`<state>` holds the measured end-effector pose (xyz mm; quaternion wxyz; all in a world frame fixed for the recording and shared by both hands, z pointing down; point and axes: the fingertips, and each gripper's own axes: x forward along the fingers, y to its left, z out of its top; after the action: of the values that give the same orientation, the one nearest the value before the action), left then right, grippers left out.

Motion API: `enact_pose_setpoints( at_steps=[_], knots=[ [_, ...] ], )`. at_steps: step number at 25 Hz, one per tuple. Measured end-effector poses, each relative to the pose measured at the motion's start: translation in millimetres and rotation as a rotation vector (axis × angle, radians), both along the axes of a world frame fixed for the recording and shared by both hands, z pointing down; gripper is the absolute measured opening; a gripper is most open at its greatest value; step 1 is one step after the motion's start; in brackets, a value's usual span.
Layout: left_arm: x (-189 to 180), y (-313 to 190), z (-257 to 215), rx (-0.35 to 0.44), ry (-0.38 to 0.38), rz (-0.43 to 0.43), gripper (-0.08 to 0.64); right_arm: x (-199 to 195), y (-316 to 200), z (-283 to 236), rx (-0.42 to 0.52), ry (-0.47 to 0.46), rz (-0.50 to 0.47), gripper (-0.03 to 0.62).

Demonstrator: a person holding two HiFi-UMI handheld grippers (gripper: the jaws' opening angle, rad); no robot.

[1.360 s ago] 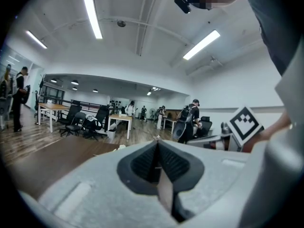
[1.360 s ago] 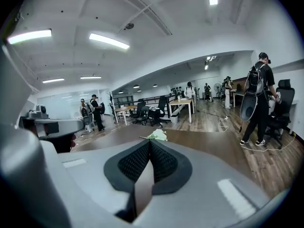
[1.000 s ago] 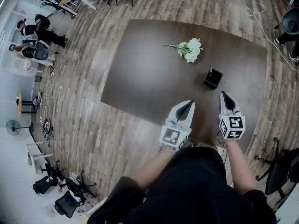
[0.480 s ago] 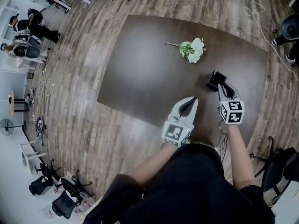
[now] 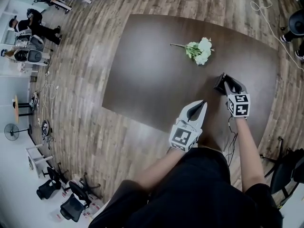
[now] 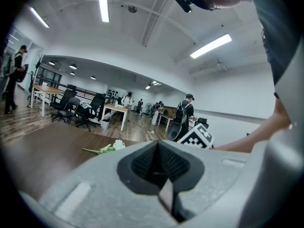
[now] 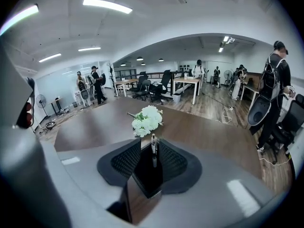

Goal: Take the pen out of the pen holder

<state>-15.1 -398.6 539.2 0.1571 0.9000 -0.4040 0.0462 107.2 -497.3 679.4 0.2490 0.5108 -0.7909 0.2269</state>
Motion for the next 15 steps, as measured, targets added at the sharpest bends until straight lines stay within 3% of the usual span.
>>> enact_pose_setpoints(
  at_steps=[15],
  knots=[
    [-38.6,-25.3,20.2,-0.019,-0.048,-0.066,0.003,-15.3,-41.6,49.4,-0.056,0.072,-0.05,0.109]
  ],
)
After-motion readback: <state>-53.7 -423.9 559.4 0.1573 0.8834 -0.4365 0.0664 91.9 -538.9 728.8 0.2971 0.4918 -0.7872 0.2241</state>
